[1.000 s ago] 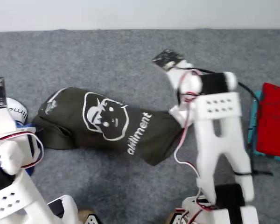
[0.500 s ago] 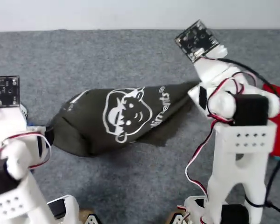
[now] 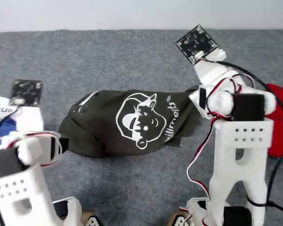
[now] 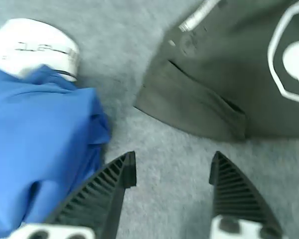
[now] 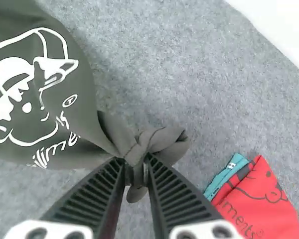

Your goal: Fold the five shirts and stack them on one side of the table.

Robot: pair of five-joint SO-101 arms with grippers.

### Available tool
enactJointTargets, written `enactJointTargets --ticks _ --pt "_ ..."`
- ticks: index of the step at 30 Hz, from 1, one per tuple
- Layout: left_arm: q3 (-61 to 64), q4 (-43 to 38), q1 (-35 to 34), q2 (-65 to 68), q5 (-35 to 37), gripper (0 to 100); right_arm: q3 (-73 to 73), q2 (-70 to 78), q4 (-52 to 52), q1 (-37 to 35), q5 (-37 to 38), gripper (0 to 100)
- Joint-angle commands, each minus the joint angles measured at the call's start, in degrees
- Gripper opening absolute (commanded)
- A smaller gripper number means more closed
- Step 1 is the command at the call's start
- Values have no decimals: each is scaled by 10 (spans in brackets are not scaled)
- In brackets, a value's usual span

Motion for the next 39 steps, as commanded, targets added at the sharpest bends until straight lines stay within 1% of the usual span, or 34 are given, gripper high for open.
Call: enactJointTargets --ticks 1,6,13,15,18,22,23,27,30,34,39 --pt "-2 -15 18 57 -21 215 35 -15 -102 15 5 10" --pt "-2 -26 19 86 -40 197 66 23 -284 32 5 10" --pt "-1 -46 16 85 -41 197 65 145 -512 44 5 10" --pt "-1 -52 16 85 -41 196 65 183 -543 41 5 15" --pt "-2 -59 15 85 -40 196 65 230 -546 39 5 28" --pt "-13 -62 -18 85 -40 196 64 254 -466 44 4 169" --pt "-18 -62 -32 85 -40 197 63 251 -435 44 4 184" --pt "-51 -62 -88 85 -40 197 26 230 -293 41 3 173" --pt "-67 -62 -115 85 -38 197 -8 219 -189 34 2 173" --pt "-68 -63 -129 85 -37 196 -39 218 -51 11 2 173" --pt "-68 -64 -135 85 -37 196 -41 219 45 -20 4 173"
